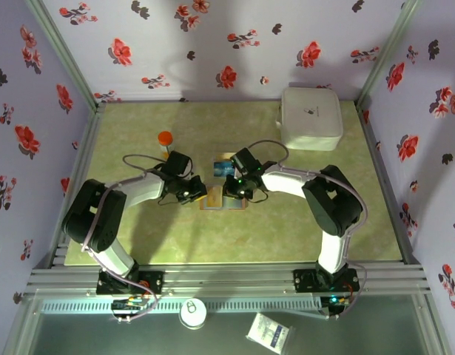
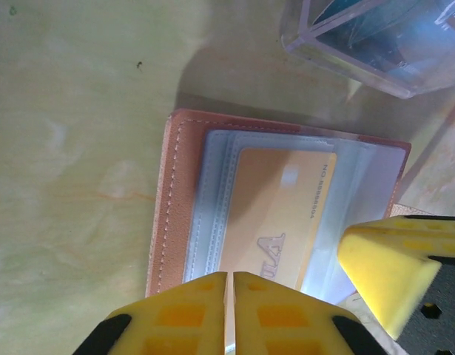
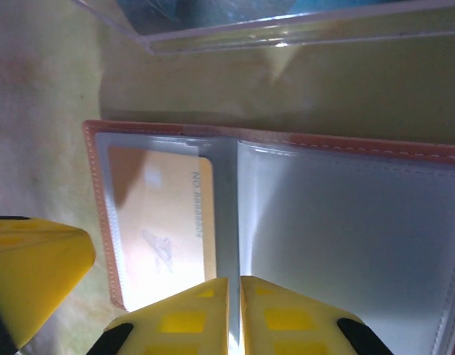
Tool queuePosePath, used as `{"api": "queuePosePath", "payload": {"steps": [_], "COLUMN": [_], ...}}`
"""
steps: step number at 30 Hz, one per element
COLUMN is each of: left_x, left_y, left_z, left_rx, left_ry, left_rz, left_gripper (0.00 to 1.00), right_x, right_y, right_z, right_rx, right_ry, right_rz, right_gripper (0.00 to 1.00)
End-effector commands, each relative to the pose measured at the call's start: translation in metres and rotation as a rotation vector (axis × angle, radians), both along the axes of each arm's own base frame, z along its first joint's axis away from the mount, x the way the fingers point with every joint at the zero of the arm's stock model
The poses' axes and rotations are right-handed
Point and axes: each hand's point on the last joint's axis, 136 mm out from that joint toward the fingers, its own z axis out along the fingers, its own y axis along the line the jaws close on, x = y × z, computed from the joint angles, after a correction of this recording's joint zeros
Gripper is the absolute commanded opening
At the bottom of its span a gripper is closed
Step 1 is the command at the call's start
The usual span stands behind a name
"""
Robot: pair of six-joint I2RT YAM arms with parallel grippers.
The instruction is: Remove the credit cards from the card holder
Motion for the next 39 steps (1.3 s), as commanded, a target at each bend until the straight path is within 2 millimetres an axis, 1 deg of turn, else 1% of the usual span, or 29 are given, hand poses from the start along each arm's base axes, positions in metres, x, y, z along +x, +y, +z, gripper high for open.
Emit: {"api": "queuePosePath", "payload": {"steps": [1, 4, 6, 12, 21, 31, 33, 35, 39], "left_x": [-0.005, -0.008, -0.009, -0.012, -0.021, -0.033, -0.034, -0.033, -0.026], "left_y": [0.002, 0.001, 0.001, 0.001, -0.005, -0.009, -0.009, -0.008, -0.006], "left_z": [-0.011, -0.011, -0.011, -0.008, -0.017, -0.02, -0.019, -0.014, 0.003], "left_rx": [-0.001, -0.01, -0.012, -0.02, -0.015, -0.022, -0.023, -0.029, -0.014], "left_ry": [0.026, 0.03, 0.03, 0.027, 0.052, 0.063, 0.062, 0.048, 0.0], "left_rz": [-0.009, -0.007, -0.005, -0.005, -0.018, -0.025, -0.021, -0.013, -0.011], "left_gripper": [0.1, 0.1, 0.09, 0.09, 0.09, 0.08, 0.08, 0.08, 0.08], "right_x": [0.001, -0.002, -0.003, -0.007, -0.014, -0.019, -0.018, -0.017, -0.015], "right_y": [-0.005, -0.014, -0.016, -0.021, -0.024, -0.032, -0.031, -0.029, -0.025], "right_z": [-0.009, -0.017, -0.019, -0.021, -0.027, -0.023, -0.02, -0.016, -0.003], "right_rx": [-0.029, -0.069, -0.084, -0.113, -0.128, -0.163, -0.161, -0.148, -0.118], "right_ry": [0.007, 0.011, 0.012, 0.015, 0.04, 0.034, 0.033, 0.023, 0.0], "right_rz": [-0.005, -0.009, -0.008, 0.008, 0.022, 0.044, 0.048, 0.05, 0.049], "right_gripper": [0.13, 0.13, 0.12, 0.12, 0.12, 0.11, 0.11, 0.11, 0.12]}}
